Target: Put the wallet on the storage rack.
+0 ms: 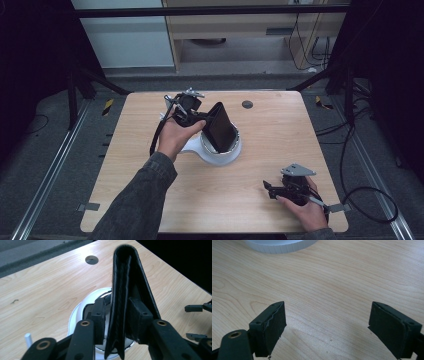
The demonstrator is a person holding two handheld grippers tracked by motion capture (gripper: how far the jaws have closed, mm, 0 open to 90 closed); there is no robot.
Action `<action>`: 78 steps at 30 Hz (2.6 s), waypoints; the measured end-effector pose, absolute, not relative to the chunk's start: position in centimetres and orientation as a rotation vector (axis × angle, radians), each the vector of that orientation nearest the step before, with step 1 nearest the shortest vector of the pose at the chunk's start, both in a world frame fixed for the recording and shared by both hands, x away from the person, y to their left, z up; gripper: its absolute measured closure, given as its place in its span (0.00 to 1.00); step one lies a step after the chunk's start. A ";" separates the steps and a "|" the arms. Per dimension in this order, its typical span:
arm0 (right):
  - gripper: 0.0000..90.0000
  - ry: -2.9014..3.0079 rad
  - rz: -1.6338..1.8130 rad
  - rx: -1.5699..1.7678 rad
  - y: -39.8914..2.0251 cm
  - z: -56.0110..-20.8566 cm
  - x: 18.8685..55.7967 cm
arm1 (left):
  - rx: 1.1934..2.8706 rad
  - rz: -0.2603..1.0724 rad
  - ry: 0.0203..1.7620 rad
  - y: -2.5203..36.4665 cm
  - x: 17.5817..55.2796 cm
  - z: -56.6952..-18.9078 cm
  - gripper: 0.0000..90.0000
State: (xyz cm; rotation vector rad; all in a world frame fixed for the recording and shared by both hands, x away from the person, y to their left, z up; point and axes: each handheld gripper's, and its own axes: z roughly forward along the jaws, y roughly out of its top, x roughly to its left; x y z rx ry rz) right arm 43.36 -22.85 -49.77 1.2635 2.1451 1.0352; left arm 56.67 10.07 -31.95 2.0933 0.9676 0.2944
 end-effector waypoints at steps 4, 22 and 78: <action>0.16 2.149 1.030 1.264 -22.8 -49.8 43.4 | 2.081 0.313 0.959 10.4 56.4 -31.7 0.71; 0.16 2.156 1.023 1.256 -22.9 -49.9 43.3 | 2.027 0.401 0.883 11.4 55.2 -30.3 0.63; 0.13 2.166 1.004 1.270 -22.9 -50.0 43.5 | 2.039 0.448 0.702 12.8 49.1 -33.1 0.06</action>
